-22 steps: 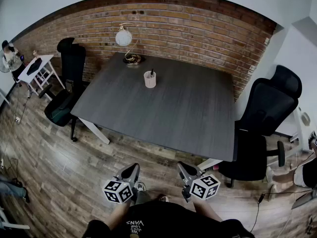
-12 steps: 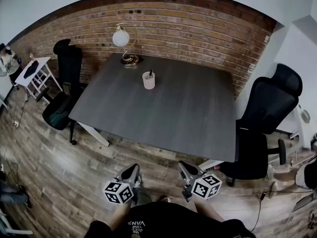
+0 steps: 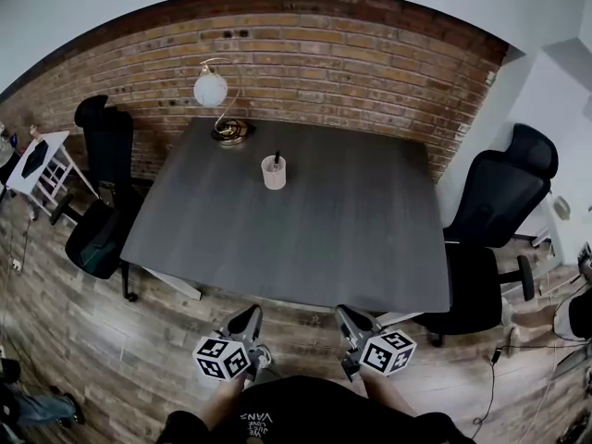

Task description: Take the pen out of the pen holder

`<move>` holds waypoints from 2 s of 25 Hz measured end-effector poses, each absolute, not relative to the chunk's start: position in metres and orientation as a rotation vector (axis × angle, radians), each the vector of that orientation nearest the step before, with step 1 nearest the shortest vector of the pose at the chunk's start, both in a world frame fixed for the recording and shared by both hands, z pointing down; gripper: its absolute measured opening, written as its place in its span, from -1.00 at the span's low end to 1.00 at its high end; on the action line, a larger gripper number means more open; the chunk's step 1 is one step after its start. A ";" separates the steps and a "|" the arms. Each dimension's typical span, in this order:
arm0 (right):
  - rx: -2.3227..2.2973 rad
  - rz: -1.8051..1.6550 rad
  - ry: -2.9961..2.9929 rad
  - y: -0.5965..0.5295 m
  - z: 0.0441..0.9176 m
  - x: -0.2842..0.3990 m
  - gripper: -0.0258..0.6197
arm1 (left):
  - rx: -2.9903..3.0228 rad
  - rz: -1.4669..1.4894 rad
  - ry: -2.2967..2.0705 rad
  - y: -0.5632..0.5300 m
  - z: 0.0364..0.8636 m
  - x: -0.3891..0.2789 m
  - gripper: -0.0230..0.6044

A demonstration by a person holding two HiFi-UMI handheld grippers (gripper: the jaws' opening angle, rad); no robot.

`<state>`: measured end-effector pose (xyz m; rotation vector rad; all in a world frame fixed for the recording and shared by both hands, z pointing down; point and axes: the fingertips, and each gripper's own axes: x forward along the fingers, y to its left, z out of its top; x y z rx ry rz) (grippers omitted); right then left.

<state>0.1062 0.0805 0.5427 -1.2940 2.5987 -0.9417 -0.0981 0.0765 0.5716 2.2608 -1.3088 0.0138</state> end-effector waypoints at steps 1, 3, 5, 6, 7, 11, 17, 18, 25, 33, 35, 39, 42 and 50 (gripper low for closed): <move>-1.310 -0.942 2.588 0.075 0.543 0.100 -0.92 | 2.275 0.017 -1.295 0.067 0.570 -0.104 -0.76; -1.345 -0.948 2.563 0.066 0.543 0.089 -0.92 | 2.307 0.021 -1.256 0.050 0.567 -0.113 -0.76; -1.378 -0.951 2.535 0.055 0.543 0.078 -0.92 | 2.338 0.022 -1.209 0.034 0.564 -0.122 -0.76; -1.393 -0.951 2.523 0.050 0.542 0.072 -0.92 | 2.349 0.024 -1.189 0.027 0.563 -0.126 -0.76; -1.407 -0.949 2.510 0.046 0.542 0.066 -0.92 | 2.358 0.029 -1.172 0.020 0.563 -0.131 -0.76; -1.468 -0.945 2.455 0.032 0.542 0.046 -0.92 | 2.392 0.058 -1.113 -0.004 0.564 -0.153 -0.75; -1.534 -0.955 2.396 0.019 0.547 0.021 -0.92 | 2.434 0.110 -1.042 -0.033 0.569 -0.177 -0.62; -1.542 -0.960 2.388 0.017 0.549 0.017 -0.92 | 2.442 0.117 -1.033 -0.036 0.570 -0.180 -0.60; -1.553 -1.001 2.378 0.005 0.555 0.002 -0.92 | 2.439 0.131 -1.008 -0.056 0.577 -0.189 -0.48; -1.512 -1.018 2.413 -0.036 0.560 0.008 -0.92 | 2.393 0.123 -1.071 -0.081 0.579 -0.189 -0.43; -1.487 -1.021 2.430 -0.049 0.558 0.009 -0.92 | 2.387 0.126 -1.093 -0.091 0.577 -0.188 -0.41; -1.446 -1.034 2.457 -0.075 0.558 0.016 -0.92 | 2.386 0.116 -1.129 -0.117 0.570 -0.181 -0.39; -1.417 -1.043 2.473 -0.092 0.560 0.023 -0.92 | 2.398 0.119 -1.151 -0.137 0.565 -0.173 -0.38; -1.380 -1.068 2.482 -0.129 0.564 0.047 -0.92 | 2.429 0.142 -1.182 -0.191 0.555 -0.145 -0.38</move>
